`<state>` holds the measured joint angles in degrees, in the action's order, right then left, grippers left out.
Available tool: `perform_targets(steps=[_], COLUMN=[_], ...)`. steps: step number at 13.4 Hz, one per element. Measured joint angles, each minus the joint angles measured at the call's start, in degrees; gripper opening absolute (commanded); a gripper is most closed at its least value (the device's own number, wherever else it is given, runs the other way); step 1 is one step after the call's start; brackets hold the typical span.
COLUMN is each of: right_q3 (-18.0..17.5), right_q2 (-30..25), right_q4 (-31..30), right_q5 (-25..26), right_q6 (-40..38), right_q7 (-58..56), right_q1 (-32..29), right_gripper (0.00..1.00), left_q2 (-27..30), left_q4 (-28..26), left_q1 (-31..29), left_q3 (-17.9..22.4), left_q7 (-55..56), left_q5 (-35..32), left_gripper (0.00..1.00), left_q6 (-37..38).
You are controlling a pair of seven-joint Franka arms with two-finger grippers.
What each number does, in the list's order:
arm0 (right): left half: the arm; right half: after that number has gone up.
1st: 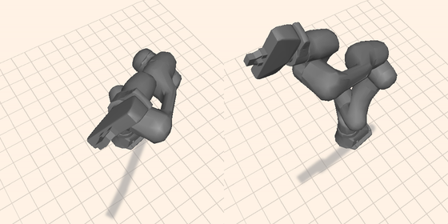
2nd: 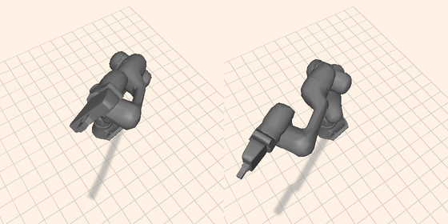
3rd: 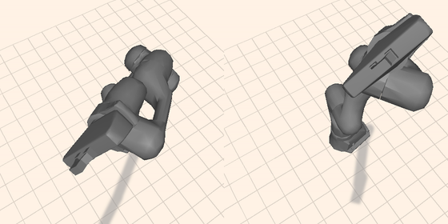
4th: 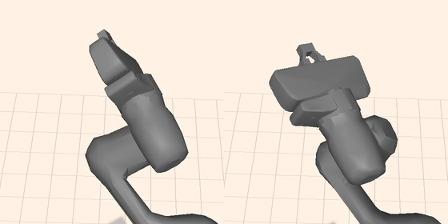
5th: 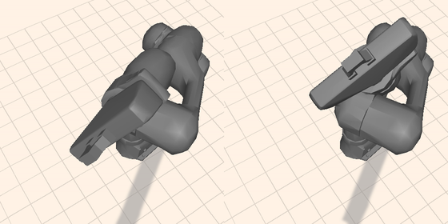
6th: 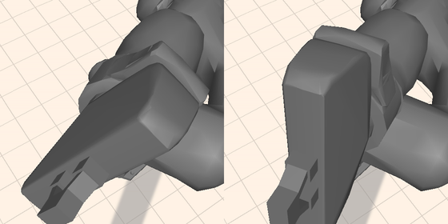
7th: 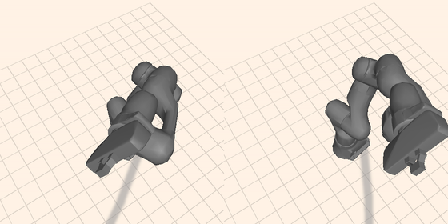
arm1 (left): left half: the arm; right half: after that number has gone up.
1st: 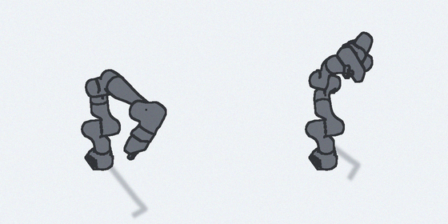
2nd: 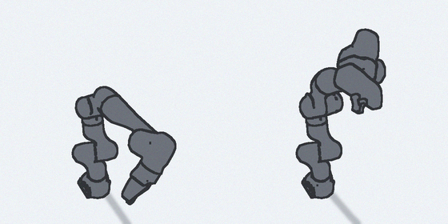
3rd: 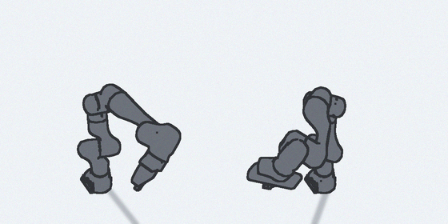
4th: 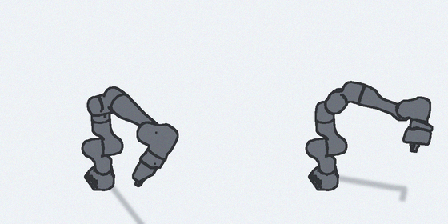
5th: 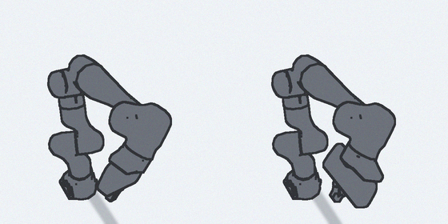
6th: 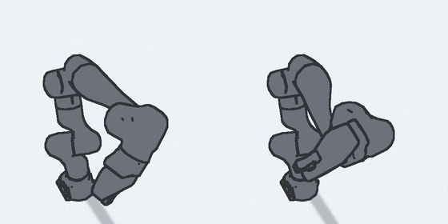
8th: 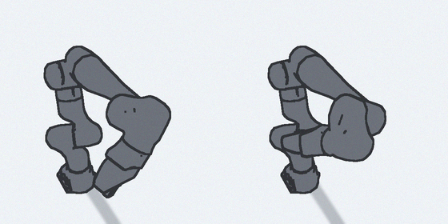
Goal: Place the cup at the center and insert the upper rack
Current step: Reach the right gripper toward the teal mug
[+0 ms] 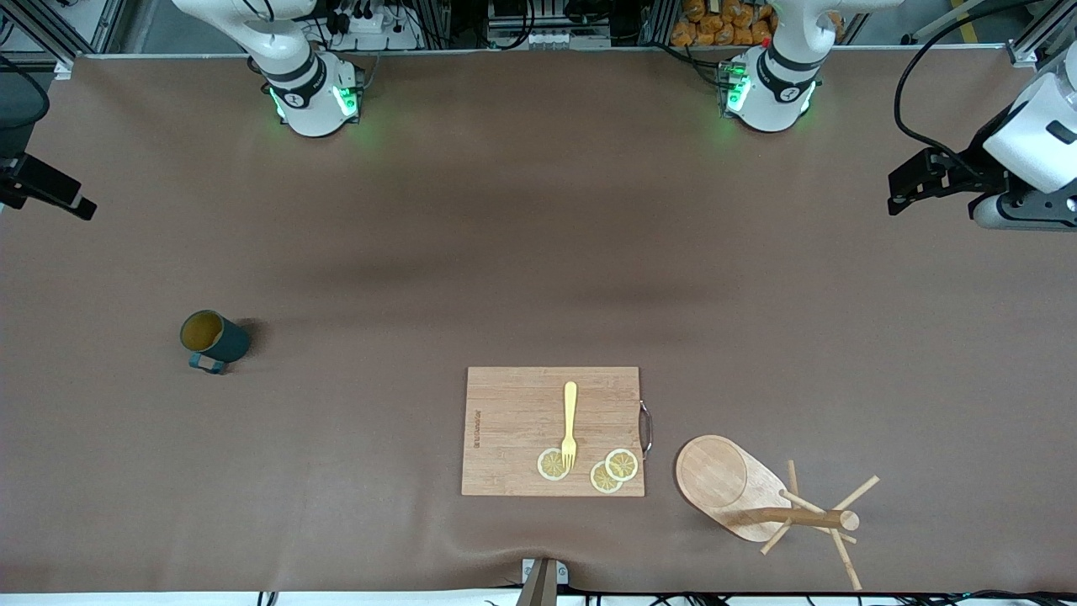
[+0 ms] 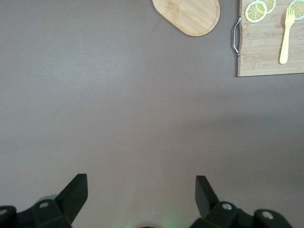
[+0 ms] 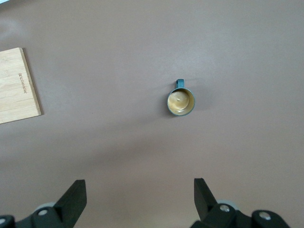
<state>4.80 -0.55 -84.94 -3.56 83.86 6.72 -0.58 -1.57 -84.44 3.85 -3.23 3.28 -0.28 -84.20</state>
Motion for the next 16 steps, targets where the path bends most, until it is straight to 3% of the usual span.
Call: perform_targets(steps=[8, 16], right_q3=[0.3, 0.6], right_q2=[0.2, 2.5], right_q4=[-2.6, -26.1], right_q5=[0.0, 0.5], right_q6=[0.8, 24.5], right_q7=[0.0, 0.0], right_q1=[-0.4, -2.2], right_gripper=[1.0, 1.0], left_q2=[-0.1, -1.6], left_q4=[0.0, -0.2], left_q1=[0.0, 0.0], left_q3=[0.0, 0.0], left_q7=[0.0, 0.0], left_q5=[0.0, 0.1], left_gripper=[1.0, 1.0], left_q6=[0.0, 0.0])
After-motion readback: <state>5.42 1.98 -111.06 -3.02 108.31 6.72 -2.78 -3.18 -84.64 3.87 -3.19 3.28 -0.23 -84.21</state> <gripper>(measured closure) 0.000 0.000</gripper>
